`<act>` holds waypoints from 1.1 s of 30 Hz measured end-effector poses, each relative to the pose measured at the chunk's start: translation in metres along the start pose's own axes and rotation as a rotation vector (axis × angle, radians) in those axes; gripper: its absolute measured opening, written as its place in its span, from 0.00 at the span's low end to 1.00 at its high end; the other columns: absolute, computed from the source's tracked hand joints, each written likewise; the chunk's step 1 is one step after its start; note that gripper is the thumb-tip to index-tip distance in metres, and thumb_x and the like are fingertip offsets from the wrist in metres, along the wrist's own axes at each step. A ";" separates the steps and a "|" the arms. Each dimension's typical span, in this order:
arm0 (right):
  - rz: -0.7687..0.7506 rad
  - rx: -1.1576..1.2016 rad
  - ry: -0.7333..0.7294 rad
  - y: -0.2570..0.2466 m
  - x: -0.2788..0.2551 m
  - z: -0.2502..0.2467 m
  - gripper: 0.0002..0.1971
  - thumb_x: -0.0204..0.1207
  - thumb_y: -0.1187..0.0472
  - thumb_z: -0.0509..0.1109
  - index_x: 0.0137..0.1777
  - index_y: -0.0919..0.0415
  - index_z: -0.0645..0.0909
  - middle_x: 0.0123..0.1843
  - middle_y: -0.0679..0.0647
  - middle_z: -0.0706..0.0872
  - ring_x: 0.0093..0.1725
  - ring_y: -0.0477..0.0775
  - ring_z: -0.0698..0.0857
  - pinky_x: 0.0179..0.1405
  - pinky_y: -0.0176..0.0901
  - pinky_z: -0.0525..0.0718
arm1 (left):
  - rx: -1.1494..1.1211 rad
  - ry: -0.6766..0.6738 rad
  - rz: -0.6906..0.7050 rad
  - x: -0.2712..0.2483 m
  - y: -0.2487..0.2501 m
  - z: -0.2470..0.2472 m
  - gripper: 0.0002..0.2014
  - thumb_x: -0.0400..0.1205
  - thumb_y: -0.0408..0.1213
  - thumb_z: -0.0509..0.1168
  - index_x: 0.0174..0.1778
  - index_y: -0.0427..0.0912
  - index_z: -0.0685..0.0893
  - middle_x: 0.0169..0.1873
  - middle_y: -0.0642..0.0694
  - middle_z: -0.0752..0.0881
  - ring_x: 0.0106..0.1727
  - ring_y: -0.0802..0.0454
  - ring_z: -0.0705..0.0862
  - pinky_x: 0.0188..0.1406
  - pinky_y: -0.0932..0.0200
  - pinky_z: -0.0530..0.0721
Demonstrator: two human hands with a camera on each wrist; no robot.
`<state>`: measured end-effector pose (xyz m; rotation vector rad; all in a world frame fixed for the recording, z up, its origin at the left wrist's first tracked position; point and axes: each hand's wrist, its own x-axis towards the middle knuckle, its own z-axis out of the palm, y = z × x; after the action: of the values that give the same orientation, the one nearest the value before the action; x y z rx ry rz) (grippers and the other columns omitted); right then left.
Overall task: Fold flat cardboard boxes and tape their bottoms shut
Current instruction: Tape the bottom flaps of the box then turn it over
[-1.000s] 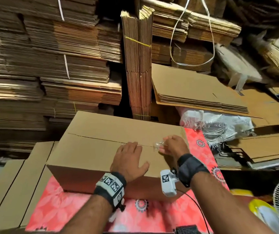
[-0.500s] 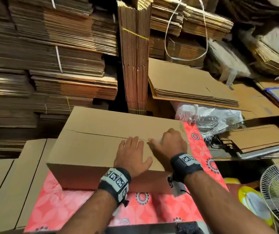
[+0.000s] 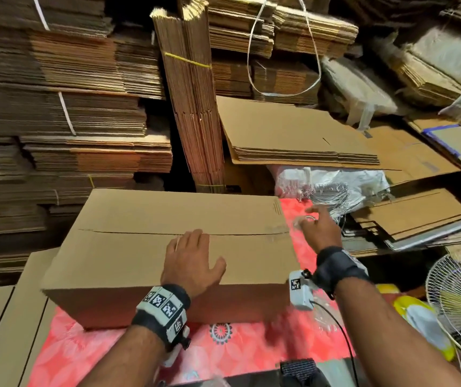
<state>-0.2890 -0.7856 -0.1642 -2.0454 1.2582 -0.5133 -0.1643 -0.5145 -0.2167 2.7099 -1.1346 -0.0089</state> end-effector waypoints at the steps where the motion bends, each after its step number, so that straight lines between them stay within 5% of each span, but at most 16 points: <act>1: -0.010 -0.020 -0.005 0.007 0.006 -0.006 0.07 0.80 0.59 0.72 0.57 0.55 0.85 0.51 0.58 0.90 0.54 0.64 0.86 0.57 0.51 0.82 | 0.001 -0.009 -0.026 0.001 0.006 -0.001 0.39 0.76 0.67 0.45 0.77 0.46 0.73 0.81 0.45 0.71 0.81 0.46 0.66 0.81 0.38 0.62; 4: -0.042 -0.011 -0.141 0.030 0.020 -0.002 0.13 0.80 0.50 0.69 0.40 0.57 0.87 0.44 0.58 0.90 0.49 0.66 0.88 0.56 0.61 0.87 | -0.037 -0.044 -0.017 0.011 0.029 -0.003 0.38 0.77 0.67 0.53 0.78 0.46 0.71 0.82 0.44 0.67 0.83 0.46 0.63 0.82 0.36 0.59; 7: -0.068 0.079 -0.264 0.049 0.029 0.016 0.20 0.77 0.42 0.63 0.44 0.57 0.89 0.47 0.58 0.92 0.49 0.64 0.90 0.55 0.69 0.88 | -0.066 -0.097 0.103 0.022 0.058 0.002 0.38 0.79 0.65 0.56 0.81 0.46 0.69 0.84 0.44 0.65 0.84 0.46 0.62 0.85 0.39 0.55; 10: -0.100 0.143 -0.274 0.027 0.014 0.014 0.31 0.82 0.37 0.56 0.44 0.65 0.85 0.47 0.62 0.90 0.51 0.67 0.88 0.53 0.57 0.86 | -0.076 -0.107 0.102 0.026 0.084 0.008 0.40 0.76 0.67 0.53 0.81 0.47 0.69 0.83 0.44 0.66 0.84 0.44 0.62 0.85 0.40 0.54; 12: -0.178 0.025 -0.317 0.018 0.011 0.017 0.29 0.88 0.37 0.56 0.41 0.62 0.82 0.45 0.60 0.86 0.47 0.62 0.84 0.46 0.48 0.76 | -0.059 -0.094 0.075 0.026 0.093 0.012 0.41 0.74 0.68 0.51 0.80 0.47 0.70 0.83 0.44 0.66 0.83 0.44 0.63 0.85 0.40 0.54; 14: -0.270 -0.056 -0.296 0.017 0.010 0.025 0.26 0.77 0.31 0.67 0.48 0.57 0.79 0.48 0.54 0.84 0.48 0.58 0.81 0.47 0.48 0.76 | -0.050 -0.068 0.062 0.025 0.095 0.014 0.42 0.73 0.69 0.50 0.80 0.46 0.71 0.82 0.45 0.67 0.83 0.44 0.64 0.84 0.42 0.56; 16: -0.307 -0.102 -0.246 0.021 0.011 0.036 0.35 0.62 0.26 0.73 0.55 0.55 0.77 0.53 0.52 0.82 0.53 0.55 0.81 0.52 0.49 0.81 | -0.053 -0.052 0.058 0.025 0.094 0.015 0.43 0.73 0.69 0.50 0.79 0.46 0.72 0.82 0.45 0.68 0.82 0.46 0.64 0.84 0.44 0.58; 19: -0.349 -0.178 -0.233 0.026 0.011 0.050 0.40 0.61 0.30 0.77 0.63 0.59 0.74 0.58 0.56 0.80 0.58 0.59 0.79 0.57 0.52 0.81 | -0.061 -0.048 0.044 0.025 0.094 0.016 0.44 0.72 0.70 0.49 0.80 0.46 0.72 0.82 0.47 0.68 0.82 0.47 0.65 0.84 0.46 0.59; 22: -0.322 -0.100 -0.215 0.032 0.016 0.051 0.24 0.75 0.43 0.75 0.61 0.61 0.78 0.55 0.59 0.85 0.55 0.63 0.83 0.47 0.49 0.78 | -0.057 -0.048 0.027 0.025 0.094 0.017 0.45 0.72 0.71 0.48 0.81 0.47 0.71 0.82 0.49 0.68 0.82 0.48 0.65 0.83 0.48 0.60; 24: -0.216 0.032 -0.198 0.045 0.026 0.042 0.08 0.82 0.54 0.69 0.50 0.59 0.83 0.50 0.61 0.89 0.49 0.64 0.86 0.42 0.46 0.76 | -0.066 -0.054 0.017 0.025 0.093 0.017 0.46 0.72 0.72 0.47 0.82 0.47 0.71 0.83 0.49 0.68 0.82 0.48 0.66 0.83 0.47 0.60; 26: -0.009 0.382 -0.224 0.058 0.038 0.030 0.09 0.84 0.62 0.66 0.43 0.59 0.84 0.50 0.65 0.91 0.42 0.61 0.90 0.38 0.44 0.83 | -0.072 -0.044 0.012 0.025 0.095 0.016 0.46 0.72 0.72 0.46 0.81 0.47 0.71 0.83 0.48 0.68 0.82 0.48 0.66 0.83 0.47 0.60; 29: 0.364 1.030 -0.384 0.071 0.046 0.017 0.07 0.85 0.71 0.62 0.56 0.68 0.81 0.60 0.70 0.88 0.47 0.59 0.94 0.38 0.43 0.91 | -0.072 -0.032 -0.001 0.027 0.098 0.015 0.45 0.72 0.71 0.47 0.80 0.47 0.72 0.82 0.48 0.70 0.81 0.48 0.68 0.82 0.47 0.63; 31: 0.460 1.189 -0.445 0.073 0.041 0.016 0.08 0.85 0.71 0.61 0.61 0.71 0.79 0.63 0.70 0.88 0.52 0.63 0.94 0.41 0.45 0.92 | -0.067 -0.030 -0.005 0.028 0.098 0.016 0.44 0.73 0.71 0.48 0.80 0.47 0.72 0.81 0.48 0.71 0.80 0.48 0.68 0.81 0.47 0.64; 33: 0.503 1.200 -0.473 0.069 0.035 0.016 0.07 0.85 0.68 0.61 0.58 0.70 0.79 0.57 0.66 0.91 0.46 0.60 0.94 0.34 0.43 0.90 | -0.068 -0.025 -0.013 0.028 0.098 0.017 0.43 0.73 0.70 0.50 0.79 0.48 0.73 0.81 0.49 0.71 0.80 0.48 0.69 0.81 0.47 0.64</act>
<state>-0.3058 -0.8323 -0.2252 -0.7369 0.7837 -0.3580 -0.2157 -0.6044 -0.2132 2.6647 -1.1032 -0.0826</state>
